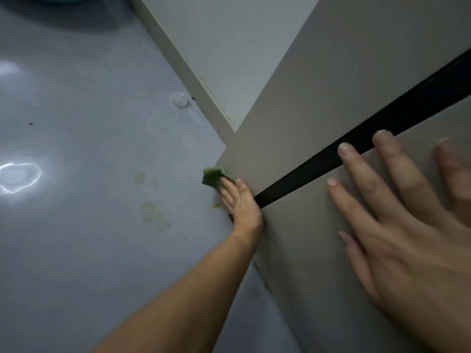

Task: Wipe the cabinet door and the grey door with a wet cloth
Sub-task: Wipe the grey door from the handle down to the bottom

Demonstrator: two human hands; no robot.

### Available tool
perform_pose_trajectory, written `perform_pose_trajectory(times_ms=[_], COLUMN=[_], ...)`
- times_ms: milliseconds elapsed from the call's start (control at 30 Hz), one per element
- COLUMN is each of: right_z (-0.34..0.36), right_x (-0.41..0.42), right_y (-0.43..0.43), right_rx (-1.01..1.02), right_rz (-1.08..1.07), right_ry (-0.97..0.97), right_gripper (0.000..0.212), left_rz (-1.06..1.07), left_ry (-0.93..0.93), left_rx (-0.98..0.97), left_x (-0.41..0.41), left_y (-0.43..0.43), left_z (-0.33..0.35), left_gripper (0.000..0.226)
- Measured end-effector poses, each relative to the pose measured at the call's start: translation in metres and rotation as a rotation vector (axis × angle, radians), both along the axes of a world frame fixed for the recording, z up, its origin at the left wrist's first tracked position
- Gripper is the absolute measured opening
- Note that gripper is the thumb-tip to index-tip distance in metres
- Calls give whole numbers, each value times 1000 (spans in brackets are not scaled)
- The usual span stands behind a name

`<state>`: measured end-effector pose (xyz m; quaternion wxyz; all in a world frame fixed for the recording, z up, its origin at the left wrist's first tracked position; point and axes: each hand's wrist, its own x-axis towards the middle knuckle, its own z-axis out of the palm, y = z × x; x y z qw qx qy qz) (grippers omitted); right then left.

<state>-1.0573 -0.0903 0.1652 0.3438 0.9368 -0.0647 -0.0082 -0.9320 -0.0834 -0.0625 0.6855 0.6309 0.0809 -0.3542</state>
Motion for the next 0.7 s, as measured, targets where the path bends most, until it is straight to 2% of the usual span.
perform_pose_trajectory(times_ms=[133,200,267,333,467,600,700], right_z=[5,7,7,6,5,15,28], right_x=[-4,-8,-13,-20,-55,-104,-131], right_y=[3,4,6,8,13,14,16], right_rx=[8,22,29,30,38,11,-11], right_rz=[-4,6,14,9,-12,-18,-30], right_ry=[39,43,42,38,27,7,-30], right_gripper=[61,59,58,57,57,58,59], left_rz=[-129,-170,-124,-62,-142,-164,-188], left_ry=[-50,-78,-141,-118,-181,3,38], left_rx=[-8,2,35,50,14,5,6], left_x=[-82,-77,-44,-13,-49,-132,-173], left_y=[18,20,12,9,18,24,29], left_z=[11,3,-11,-15,-16,-10,6], left_gripper=[58,61,69,61,61,60,59])
